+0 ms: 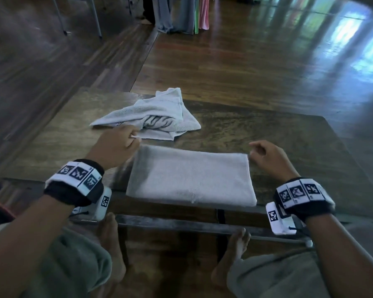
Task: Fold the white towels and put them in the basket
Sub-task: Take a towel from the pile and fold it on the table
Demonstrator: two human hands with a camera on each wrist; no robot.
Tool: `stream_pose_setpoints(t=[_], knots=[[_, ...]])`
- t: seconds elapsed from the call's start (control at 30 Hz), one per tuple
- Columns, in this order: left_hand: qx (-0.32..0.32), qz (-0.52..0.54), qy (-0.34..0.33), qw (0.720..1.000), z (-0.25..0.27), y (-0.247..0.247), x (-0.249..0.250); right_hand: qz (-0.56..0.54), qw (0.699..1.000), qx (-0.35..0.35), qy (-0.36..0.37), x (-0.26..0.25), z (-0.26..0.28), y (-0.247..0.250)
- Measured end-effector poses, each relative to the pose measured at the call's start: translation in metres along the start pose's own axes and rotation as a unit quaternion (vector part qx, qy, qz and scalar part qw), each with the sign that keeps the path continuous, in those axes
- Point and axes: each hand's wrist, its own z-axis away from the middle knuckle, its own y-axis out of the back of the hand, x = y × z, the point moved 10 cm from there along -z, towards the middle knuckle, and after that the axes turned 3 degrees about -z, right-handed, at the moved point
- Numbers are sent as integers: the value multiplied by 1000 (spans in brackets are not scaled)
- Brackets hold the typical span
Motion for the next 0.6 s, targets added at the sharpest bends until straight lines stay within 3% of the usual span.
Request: stream_pose_setpoints(t=[0.1,0.17,0.27,0.47,0.6], knots=[[13,7,-62,998,12,-2,26,68,995,-20,72,-18,8,-11],[-65,-20,-92,993,26,-26,45,96,985,-77,124,-33,20,-27],[-182,-140,-119,966,47,-68,60,170,961,-170,135,-39,38,-51],[-182,-201,-57,961,39,-77,42,183,953,-189,148,-48,50,-67],[-149,-186,33,971,21,-53,8,79,958,-218,166,-65,56,-78]])
